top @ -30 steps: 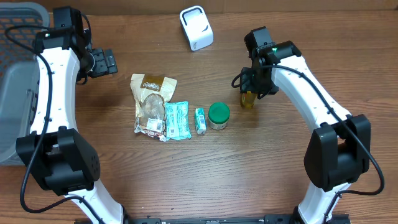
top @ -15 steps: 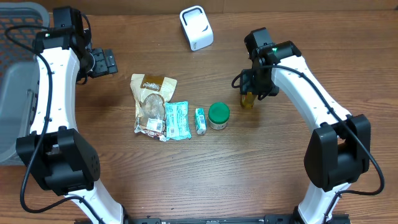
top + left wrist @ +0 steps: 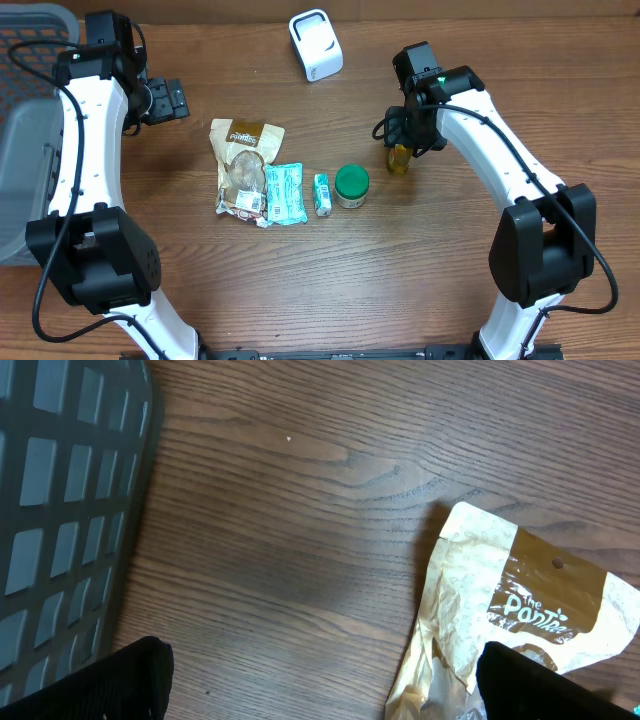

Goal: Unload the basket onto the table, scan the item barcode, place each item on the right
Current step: 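Close the right gripper on the yellow bottle and lift it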

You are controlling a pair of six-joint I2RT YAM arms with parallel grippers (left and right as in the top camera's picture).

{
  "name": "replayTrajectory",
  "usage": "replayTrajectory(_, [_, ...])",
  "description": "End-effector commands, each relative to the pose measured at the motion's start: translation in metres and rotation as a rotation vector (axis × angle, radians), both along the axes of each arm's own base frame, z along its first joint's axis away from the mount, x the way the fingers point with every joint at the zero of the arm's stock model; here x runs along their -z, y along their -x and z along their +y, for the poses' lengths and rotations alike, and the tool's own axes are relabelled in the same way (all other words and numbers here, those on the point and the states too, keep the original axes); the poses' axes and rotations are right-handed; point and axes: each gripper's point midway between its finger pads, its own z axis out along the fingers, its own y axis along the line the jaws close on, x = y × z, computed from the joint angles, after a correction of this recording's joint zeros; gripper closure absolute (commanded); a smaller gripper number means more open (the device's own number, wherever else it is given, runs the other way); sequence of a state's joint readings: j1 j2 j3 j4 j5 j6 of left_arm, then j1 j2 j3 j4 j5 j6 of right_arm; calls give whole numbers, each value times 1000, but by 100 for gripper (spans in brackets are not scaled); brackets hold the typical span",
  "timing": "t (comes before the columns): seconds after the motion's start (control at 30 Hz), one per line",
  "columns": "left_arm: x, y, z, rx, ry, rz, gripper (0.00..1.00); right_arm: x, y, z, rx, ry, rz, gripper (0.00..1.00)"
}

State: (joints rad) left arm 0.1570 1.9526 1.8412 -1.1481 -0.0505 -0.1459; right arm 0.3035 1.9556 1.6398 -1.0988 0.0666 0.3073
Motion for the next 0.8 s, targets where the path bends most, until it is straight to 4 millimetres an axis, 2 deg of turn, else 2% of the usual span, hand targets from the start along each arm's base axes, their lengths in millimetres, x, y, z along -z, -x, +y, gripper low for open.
replayTrajectory(0.0, [-8,-2,-1,22,-17,-18,0,10,2,2,2,5,23,39])
replayTrajectory(0.07, [-8,-2,-1,22,-17,-18,1,14,1,2,2,7,28,39])
replayTrajectory(0.3, [-8,-2,-1,22,-17,-18,1,11,0,2,2,4,19,50])
replayTrajectory(0.37, [-8,-2,-1,22,-17,-18,1,12,2,1,3,7,29,61])
replayTrajectory(0.5, [-8,-2,-1,22,-17,-18,0,9,1,-2,13,3,26,70])
replayTrajectory(0.6, [-8,-2,-1,22,-17,-18,1,-7,-1,-2,23,-51,13,75])
replayTrajectory(0.77, [-8,-2,-1,22,-17,-18,0,-69,-4,-5,11,-278,-72,77])
